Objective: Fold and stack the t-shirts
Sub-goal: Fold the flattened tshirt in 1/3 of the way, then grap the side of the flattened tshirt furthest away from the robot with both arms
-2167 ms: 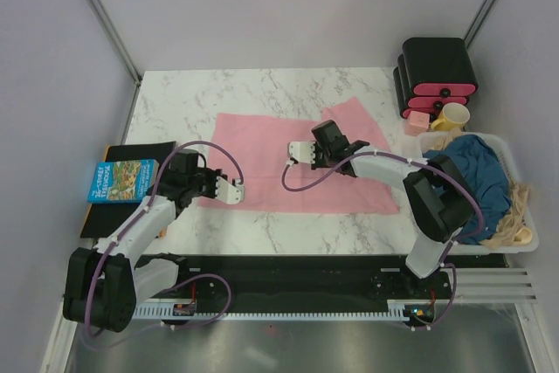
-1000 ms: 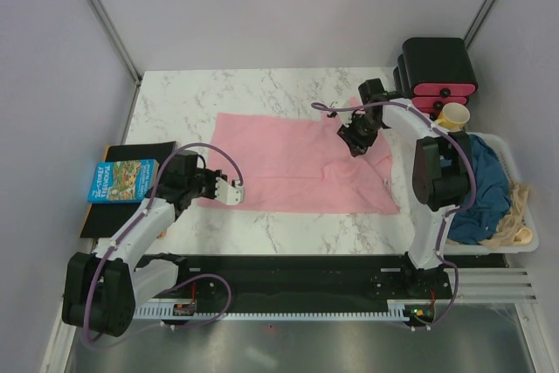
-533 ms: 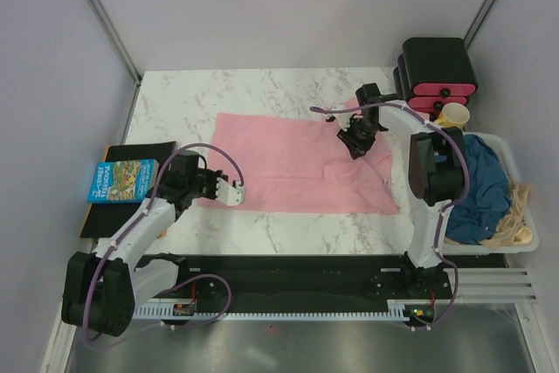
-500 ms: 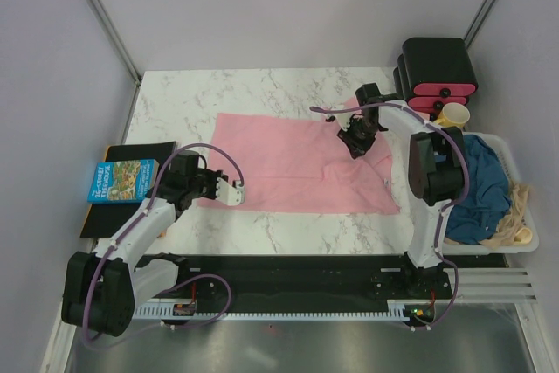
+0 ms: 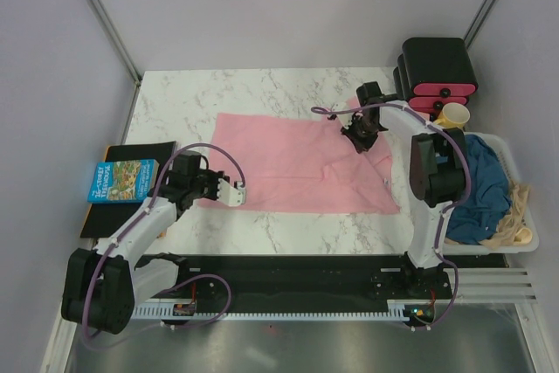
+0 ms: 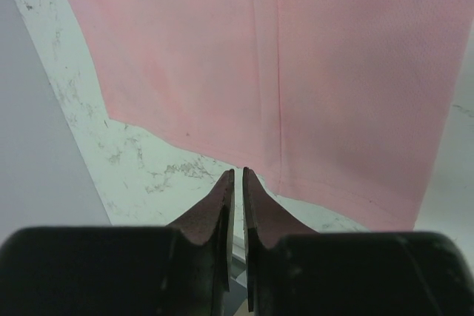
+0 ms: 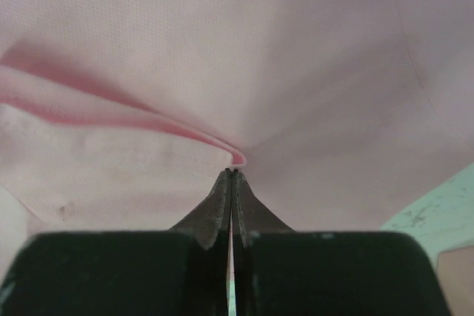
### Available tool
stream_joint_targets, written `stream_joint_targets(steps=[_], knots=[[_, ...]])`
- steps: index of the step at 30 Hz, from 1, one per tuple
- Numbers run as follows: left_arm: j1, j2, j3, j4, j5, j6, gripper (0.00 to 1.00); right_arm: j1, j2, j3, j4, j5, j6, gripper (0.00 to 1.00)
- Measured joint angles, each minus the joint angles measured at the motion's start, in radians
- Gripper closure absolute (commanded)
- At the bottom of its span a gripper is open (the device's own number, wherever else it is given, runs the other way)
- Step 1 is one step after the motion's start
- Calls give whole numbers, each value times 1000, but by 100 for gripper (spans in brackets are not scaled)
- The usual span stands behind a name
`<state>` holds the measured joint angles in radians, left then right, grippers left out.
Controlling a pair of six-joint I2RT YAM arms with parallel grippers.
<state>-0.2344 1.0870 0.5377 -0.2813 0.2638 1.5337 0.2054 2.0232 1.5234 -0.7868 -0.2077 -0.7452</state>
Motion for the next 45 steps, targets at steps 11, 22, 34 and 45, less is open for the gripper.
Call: stream_joint_targets(steps=[11,22,34,45], knots=[[-15,23,5,0,0,-19,82,0,-92,-26,35,85,-16,60],[-15,46,16,86,-46,-79,68,-6,-134,-104,80,217,-16,49],[6,522,707,0,-70,-621,34,-53,-29,310,144,235,214,41],[17,861,1027,-84,-132,-811,35,-74,327,496,124,153,355,42]])
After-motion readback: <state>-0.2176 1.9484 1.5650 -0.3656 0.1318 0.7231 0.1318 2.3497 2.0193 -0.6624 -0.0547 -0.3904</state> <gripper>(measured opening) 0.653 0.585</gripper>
